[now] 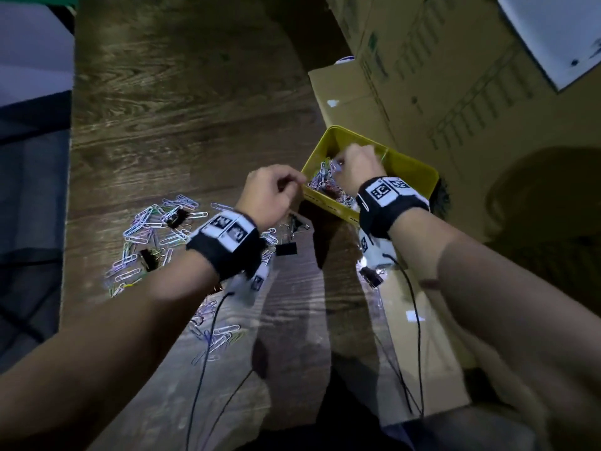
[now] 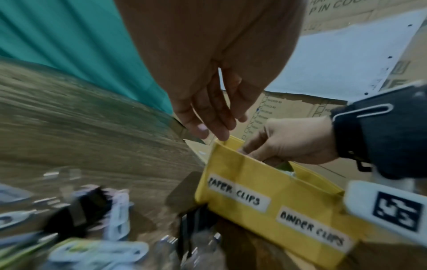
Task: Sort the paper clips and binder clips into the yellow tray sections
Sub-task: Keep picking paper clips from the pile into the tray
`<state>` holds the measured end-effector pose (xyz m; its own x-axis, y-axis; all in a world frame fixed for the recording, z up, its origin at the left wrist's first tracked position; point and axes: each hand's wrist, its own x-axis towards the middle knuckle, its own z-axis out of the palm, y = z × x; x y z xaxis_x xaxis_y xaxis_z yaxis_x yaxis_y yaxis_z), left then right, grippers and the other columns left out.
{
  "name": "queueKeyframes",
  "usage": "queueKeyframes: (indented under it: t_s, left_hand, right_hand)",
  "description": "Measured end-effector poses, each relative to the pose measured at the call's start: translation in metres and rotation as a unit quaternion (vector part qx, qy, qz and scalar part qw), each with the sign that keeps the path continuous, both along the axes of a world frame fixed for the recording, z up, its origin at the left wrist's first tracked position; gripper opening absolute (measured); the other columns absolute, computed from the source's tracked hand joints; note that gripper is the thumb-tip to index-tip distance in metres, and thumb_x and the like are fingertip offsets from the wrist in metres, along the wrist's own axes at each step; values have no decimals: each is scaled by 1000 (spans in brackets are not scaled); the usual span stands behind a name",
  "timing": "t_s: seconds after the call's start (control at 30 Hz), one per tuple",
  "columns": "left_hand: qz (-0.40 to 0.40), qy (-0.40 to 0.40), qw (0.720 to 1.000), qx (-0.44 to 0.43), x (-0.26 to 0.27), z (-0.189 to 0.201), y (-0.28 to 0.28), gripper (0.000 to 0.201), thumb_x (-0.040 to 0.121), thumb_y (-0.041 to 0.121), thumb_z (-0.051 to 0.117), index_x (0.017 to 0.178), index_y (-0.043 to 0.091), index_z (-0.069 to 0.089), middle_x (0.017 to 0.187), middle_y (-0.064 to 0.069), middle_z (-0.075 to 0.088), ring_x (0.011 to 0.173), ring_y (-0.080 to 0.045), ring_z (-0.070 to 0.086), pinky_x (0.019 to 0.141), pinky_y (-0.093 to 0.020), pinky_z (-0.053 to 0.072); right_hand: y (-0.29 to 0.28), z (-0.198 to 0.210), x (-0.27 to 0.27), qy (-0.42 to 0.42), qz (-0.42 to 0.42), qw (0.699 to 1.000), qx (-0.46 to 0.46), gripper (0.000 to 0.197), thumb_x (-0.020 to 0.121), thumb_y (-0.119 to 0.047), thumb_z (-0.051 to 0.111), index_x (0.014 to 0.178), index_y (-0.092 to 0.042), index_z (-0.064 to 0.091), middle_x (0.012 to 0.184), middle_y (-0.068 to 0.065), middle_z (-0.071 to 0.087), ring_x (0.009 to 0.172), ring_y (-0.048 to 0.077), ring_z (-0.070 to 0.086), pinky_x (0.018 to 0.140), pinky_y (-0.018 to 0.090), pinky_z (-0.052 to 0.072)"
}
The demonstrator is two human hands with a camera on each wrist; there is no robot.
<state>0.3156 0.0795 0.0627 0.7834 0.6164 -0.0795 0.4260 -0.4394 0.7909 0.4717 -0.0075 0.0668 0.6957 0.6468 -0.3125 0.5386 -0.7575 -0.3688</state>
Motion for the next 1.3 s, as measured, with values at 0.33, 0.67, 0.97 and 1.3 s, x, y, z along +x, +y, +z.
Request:
queueKeyframes:
  t_s: [0.33, 0.67, 0.97, 1.3]
  left_hand:
    - [-94, 196, 976, 34, -236, -58, -5, 18, 63, -1, 54, 65, 15, 63, 63, -1, 64, 56, -16, 57, 57, -22, 43]
    - [-33, 184, 978, 91, -279, -77, 13, 29, 75, -3, 54, 98, 5, 68, 102, -13, 63, 93, -32, 61, 89, -35, 49]
    - [-74, 253, 949, 174, -311, -83, -31, 44, 69, 3, 56, 111, 15, 60, 111, -10, 57, 96, -33, 54, 70, -44, 52]
    - [-26, 293, 945, 144, -304, -79, -44, 62, 71, 53, 64, 120, 19, 51, 115, -11, 47, 104, -31, 44, 88, -43, 46]
  right_hand:
    - [-22, 2, -76, -67, 119, 964, 228, 22, 88, -18, 60, 107, -15, 69, 108, 9, 60, 99, 23, 58, 90, 34, 44]
    - [-40, -56, -263, 101, 430, 895, 53, 38, 93, -15, 50, 130, -16, 54, 143, 5, 42, 129, 23, 39, 104, 36, 37]
    - [-69, -88, -315, 20, 410, 912, 15, 54, 90, -24, 55, 140, -14, 39, 150, 7, 31, 140, 27, 23, 115, 46, 22]
    - [-68, -78, -326, 7, 231, 970, -78, 113, 62, -67, 71, 147, -17, 14, 137, 7, 29, 125, 26, 31, 102, 40, 34]
